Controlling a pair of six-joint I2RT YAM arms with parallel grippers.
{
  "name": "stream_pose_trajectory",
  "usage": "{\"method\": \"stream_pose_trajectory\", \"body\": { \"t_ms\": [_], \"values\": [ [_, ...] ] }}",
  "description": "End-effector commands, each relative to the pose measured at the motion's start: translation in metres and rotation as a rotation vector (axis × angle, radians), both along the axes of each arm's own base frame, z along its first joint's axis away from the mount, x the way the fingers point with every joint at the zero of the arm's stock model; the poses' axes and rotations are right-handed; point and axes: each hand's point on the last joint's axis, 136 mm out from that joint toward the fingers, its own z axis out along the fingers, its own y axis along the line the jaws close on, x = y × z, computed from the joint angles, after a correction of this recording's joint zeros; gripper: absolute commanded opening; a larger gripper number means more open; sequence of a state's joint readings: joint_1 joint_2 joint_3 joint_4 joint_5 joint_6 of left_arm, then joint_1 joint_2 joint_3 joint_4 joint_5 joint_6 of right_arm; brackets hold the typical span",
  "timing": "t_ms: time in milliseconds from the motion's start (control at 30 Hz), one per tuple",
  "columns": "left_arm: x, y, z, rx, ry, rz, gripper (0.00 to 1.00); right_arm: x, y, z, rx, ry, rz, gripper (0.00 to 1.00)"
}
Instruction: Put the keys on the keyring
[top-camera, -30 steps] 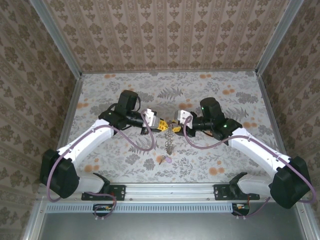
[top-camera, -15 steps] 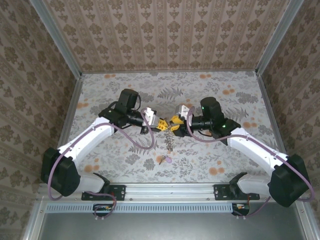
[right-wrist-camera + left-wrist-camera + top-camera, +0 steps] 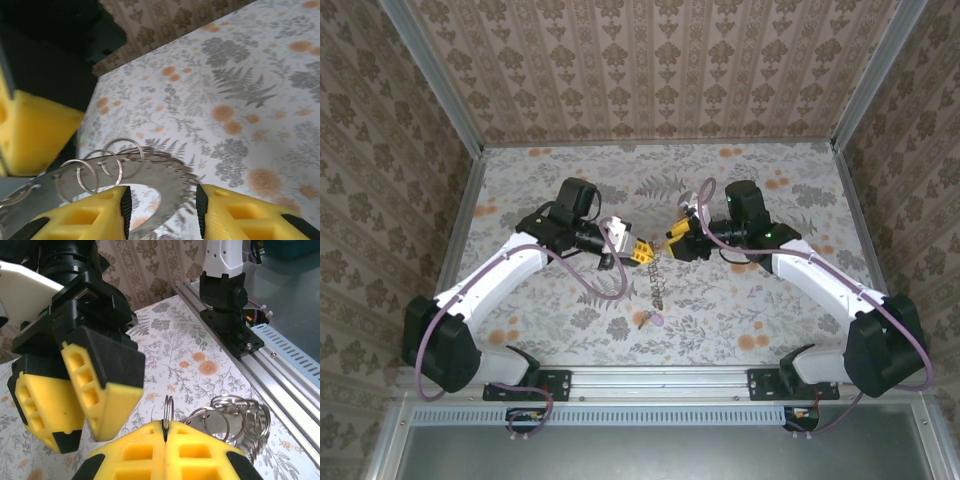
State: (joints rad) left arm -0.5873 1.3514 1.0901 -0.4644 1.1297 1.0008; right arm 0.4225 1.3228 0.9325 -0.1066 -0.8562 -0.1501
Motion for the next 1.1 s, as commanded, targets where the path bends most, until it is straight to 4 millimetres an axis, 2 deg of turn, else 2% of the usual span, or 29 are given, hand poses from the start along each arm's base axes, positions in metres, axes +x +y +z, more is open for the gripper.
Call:
{"method": "stream_pose_trajectory", "body": {
  "t_ms": [0, 200, 333, 467, 600, 700, 900, 1000, 1067],
  "values": [
    [-0.007, 0.001, 0.022, -0.063, -0.022, -0.051, 0.0, -0.025, 0.002, 0.02, 0.037, -0.078, 0.121, 0.45],
    [-0.006, 0.002, 0.026, -0.05, -0.035, -0.037, 0.0, -0.046, -0.011, 0.04, -0.017, -0.468, 0.128, 0.42],
    [0.002, 0.0, 0.018, 0.004, -0.064, 0.006, 0.0, -0.051, -0.006, 0.041, -0.091, -0.548, 0.128, 0.37],
    [0.004, -0.001, 0.016, 0.032, -0.069, 0.025, 0.0, -0.055, 0.009, 0.029, -0.178, -0.564, 0.152, 0.32],
    [0.002, -0.003, 0.018, 0.022, -0.065, 0.014, 0.0, -0.044, 0.015, 0.024, -0.204, -0.52, 0.11, 0.24],
    [0.001, -0.003, 0.016, 0.029, -0.063, 0.012, 0.0, -0.039, 0.016, 0.023, -0.211, -0.517, 0.077, 0.28],
    [0.001, -0.003, 0.015, 0.038, -0.065, 0.018, 0.0, -0.036, 0.018, 0.025, -0.2, -0.513, 0.052, 0.29],
    [0.004, -0.003, 0.012, 0.06, -0.059, 0.037, 0.0, -0.036, 0.022, 0.028, -0.179, -0.505, 0.046, 0.28],
    [0.007, -0.004, 0.009, 0.08, -0.049, 0.054, 0.0, -0.037, 0.024, 0.028, -0.173, -0.502, 0.052, 0.24]
  ]
}}
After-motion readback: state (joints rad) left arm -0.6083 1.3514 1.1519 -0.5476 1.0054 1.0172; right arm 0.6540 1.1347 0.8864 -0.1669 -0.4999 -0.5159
